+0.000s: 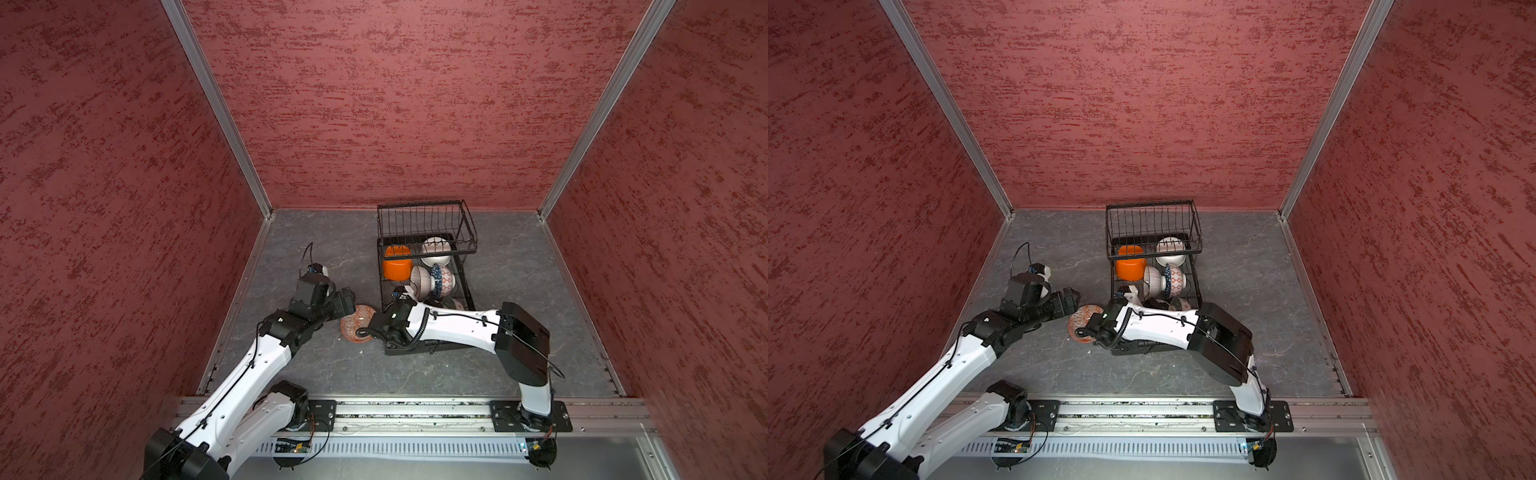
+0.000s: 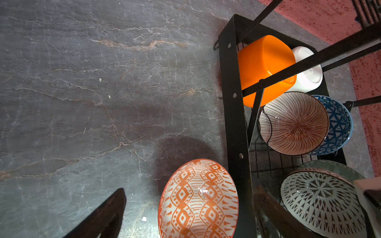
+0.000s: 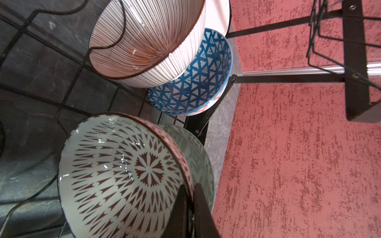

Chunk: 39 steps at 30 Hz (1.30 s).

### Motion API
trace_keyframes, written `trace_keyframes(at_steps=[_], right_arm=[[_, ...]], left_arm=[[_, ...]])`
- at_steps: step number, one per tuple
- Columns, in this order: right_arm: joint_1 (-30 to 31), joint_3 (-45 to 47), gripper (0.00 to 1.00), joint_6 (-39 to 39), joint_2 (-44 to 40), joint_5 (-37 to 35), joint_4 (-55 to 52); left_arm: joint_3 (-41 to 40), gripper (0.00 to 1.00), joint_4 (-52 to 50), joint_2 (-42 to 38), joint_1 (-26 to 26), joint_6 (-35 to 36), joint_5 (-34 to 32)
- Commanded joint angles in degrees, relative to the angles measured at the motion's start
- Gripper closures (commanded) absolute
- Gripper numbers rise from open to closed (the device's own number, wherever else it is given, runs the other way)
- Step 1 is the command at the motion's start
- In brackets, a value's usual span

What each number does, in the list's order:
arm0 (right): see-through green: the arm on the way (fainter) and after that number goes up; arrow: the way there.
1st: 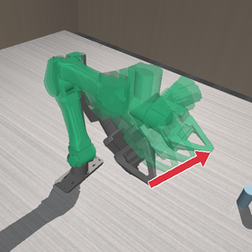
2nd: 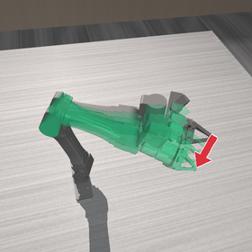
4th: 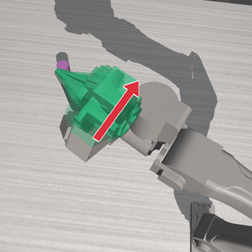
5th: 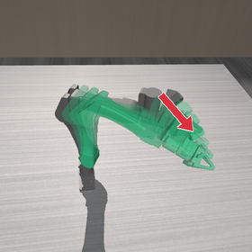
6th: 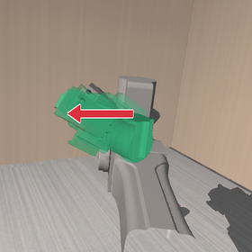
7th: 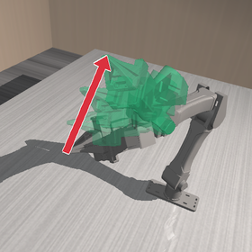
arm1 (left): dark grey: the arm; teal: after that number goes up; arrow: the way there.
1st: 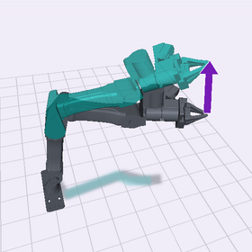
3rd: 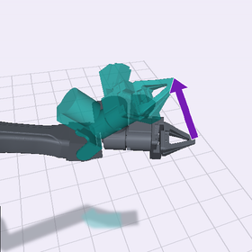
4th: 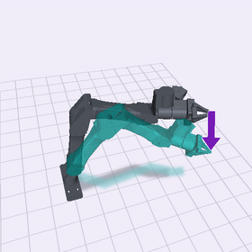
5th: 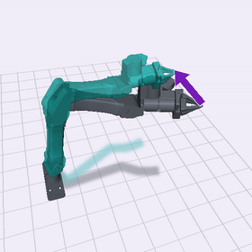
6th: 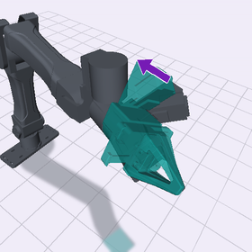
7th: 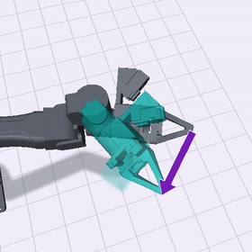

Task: Load bowls into a dish rack
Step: Place the bowl in the dish rack.

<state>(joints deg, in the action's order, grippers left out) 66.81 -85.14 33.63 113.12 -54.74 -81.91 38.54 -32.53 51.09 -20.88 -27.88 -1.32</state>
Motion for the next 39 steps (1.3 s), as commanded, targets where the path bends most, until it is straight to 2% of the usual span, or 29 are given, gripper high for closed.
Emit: trace_keyframes(at_steps=[1,39], right_arm=[[0.04,-0.54,1.0,0.79,0.46,-3.35,-1.33],[-1.06,-4.88,1.0,-2.07,6.46,-6.48,-2.09]], left_arm=[[-0.44,0.05,-0.32,-0.29,0.58,1.07,0.62],[-1.37,0.05,0.54,-0.35,3.37,1.88,2.63]])
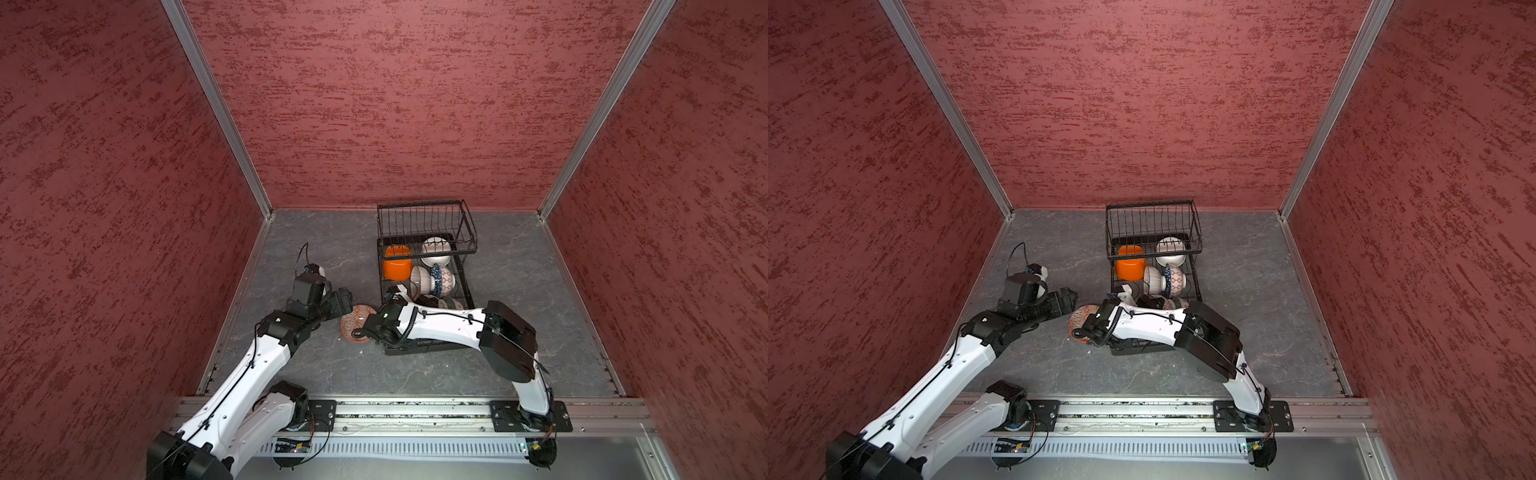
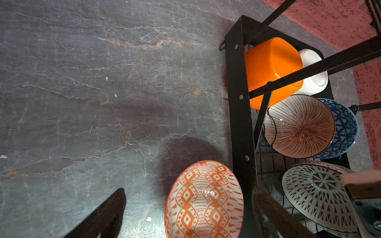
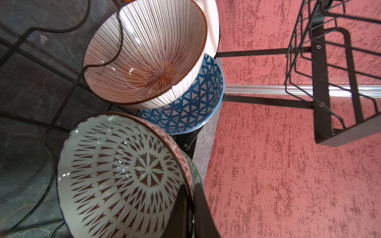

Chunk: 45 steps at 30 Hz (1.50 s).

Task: Load bowls into a dish rack
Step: Place the bowl in the dish rack.

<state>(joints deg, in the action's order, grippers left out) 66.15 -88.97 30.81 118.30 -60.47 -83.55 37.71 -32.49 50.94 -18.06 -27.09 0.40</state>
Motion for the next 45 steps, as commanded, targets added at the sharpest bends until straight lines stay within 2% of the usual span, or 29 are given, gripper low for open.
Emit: trace_keyframes(at_steps=[1,27,38,45], right_arm=[[-0.43,-1.26,1.0,0.76,1.55,-0.78,-0.56],[1.88,-4.9,1.0,-2.99,4.55,4.48,2.64],[2.36,-6.79,1.0,-4.13,5.89,4.65,2.69],[2.75,-7.01,1.0,-4.69,6.02,7.52,3.06]], left_arm=[[-0.54,0.05,0.5,-0.22,0.62,1.11,0.87],[-1.74,0.05,1.55,-0.32,2.25,1.51,2.62],[-2.12,0.05,1.56,-1.15,2.62,1.43,2.85],[-2.07,0.05,1.65,-1.23,2.82,1.48,3.08]])
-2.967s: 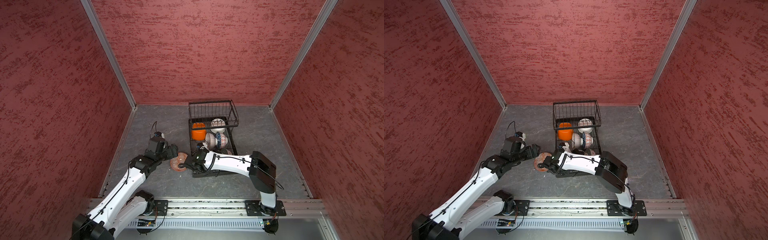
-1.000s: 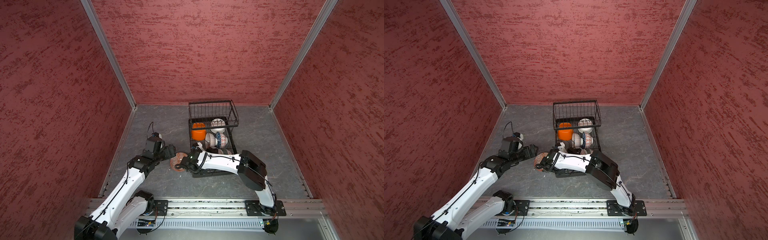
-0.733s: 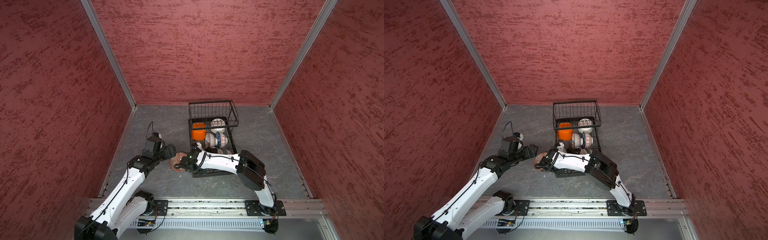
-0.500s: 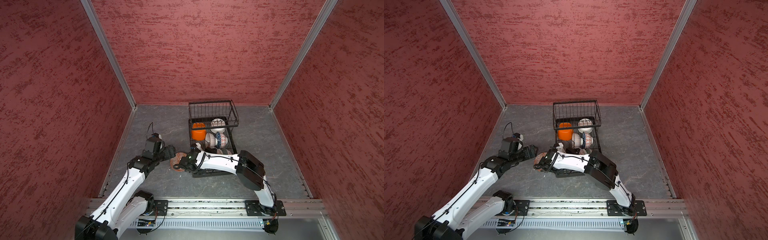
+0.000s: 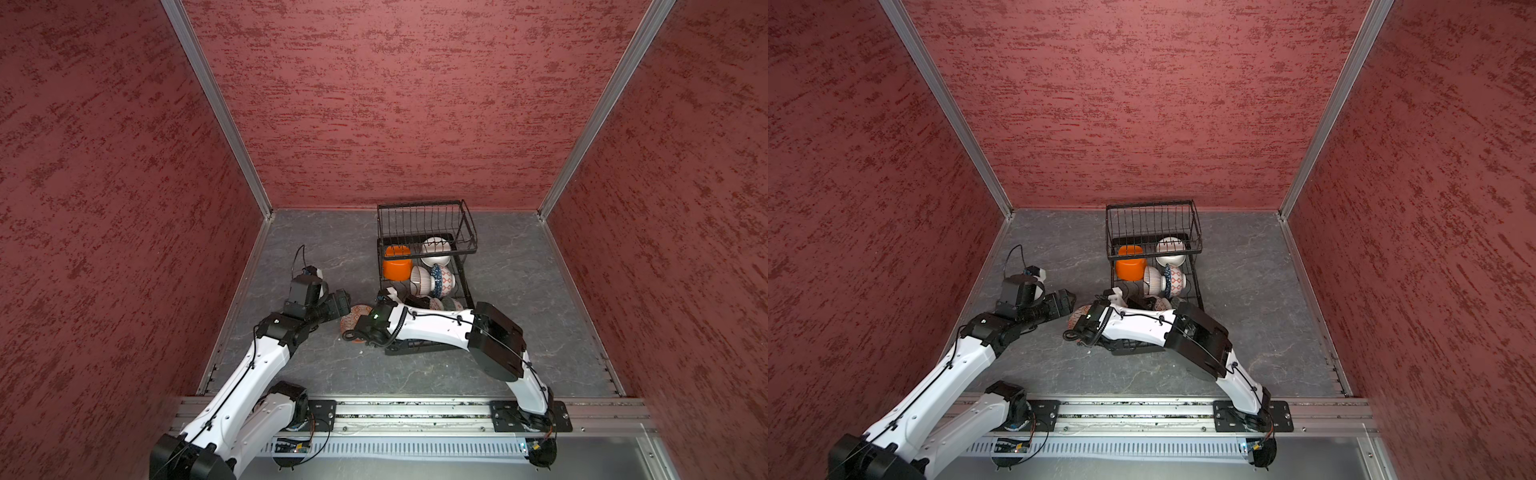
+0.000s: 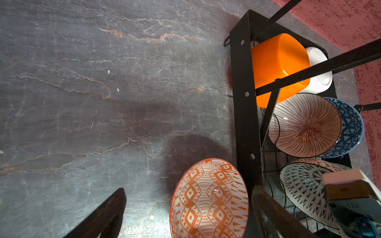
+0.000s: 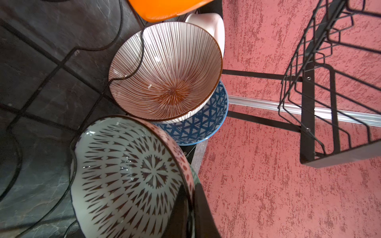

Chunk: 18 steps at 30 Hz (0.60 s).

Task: Load bowls into a dish rack
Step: Place the bowl in the dish rack.

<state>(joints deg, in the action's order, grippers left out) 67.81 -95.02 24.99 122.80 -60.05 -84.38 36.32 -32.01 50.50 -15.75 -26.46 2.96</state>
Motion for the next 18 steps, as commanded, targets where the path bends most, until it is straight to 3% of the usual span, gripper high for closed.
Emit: trace_keyframes(at_steps=[1,16,18], right_arm=[[1.16,-1.25,1.0,1.19,1.69,7.52,3.81],[1.27,-6.07,1.0,3.35,3.67,9.5,0.73],[1.27,-6.49,0.96,3.37,3.67,9.82,0.54]], left_arm=[[-0.73,0.05,1.21,-0.74,0.49,0.84,0.55],[-0.73,0.05,1.7,-0.8,0.67,0.79,0.81],[-0.72,0.05,1.68,-0.76,0.67,0.79,0.84]])
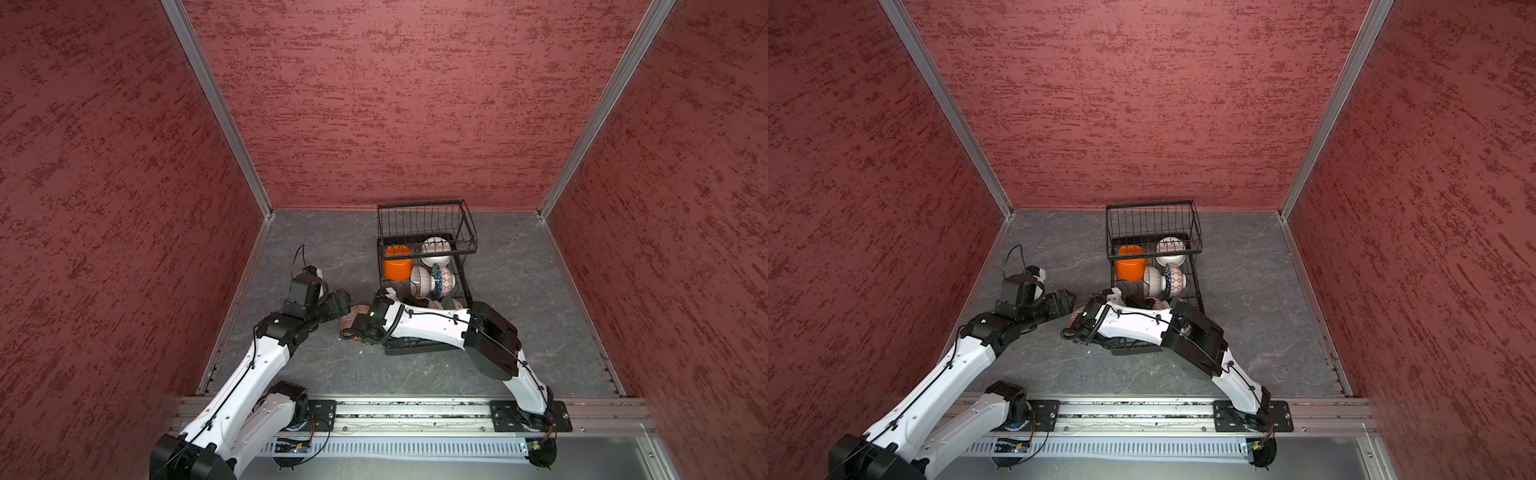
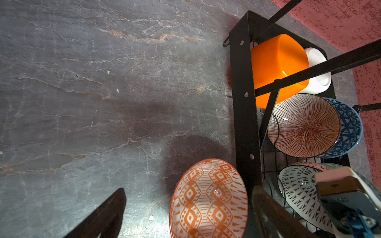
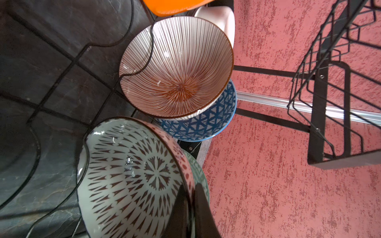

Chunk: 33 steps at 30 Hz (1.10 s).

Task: Load bowls into a dish rack
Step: Place the bowl in the dish rack.

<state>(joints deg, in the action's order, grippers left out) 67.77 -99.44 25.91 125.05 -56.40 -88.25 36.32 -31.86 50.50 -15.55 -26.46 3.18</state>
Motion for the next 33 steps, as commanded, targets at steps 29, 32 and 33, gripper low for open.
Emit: trace_keyframes(at_steps=[29,32,33], right_arm=[[0.96,-5.59,0.47,3.81,-0.72,6.47,4.59],[0.78,-5.79,0.43,3.18,-1.54,6.96,5.79],[0.69,-5.93,0.42,3.04,-1.78,7.08,6.02]], left_arm=[[-0.62,0.05,1.26,-0.85,0.87,0.87,0.6],[-0.56,0.05,1.22,-1.1,0.92,0.79,0.61],[-0.57,0.05,1.23,-1.06,0.88,0.79,0.65]])
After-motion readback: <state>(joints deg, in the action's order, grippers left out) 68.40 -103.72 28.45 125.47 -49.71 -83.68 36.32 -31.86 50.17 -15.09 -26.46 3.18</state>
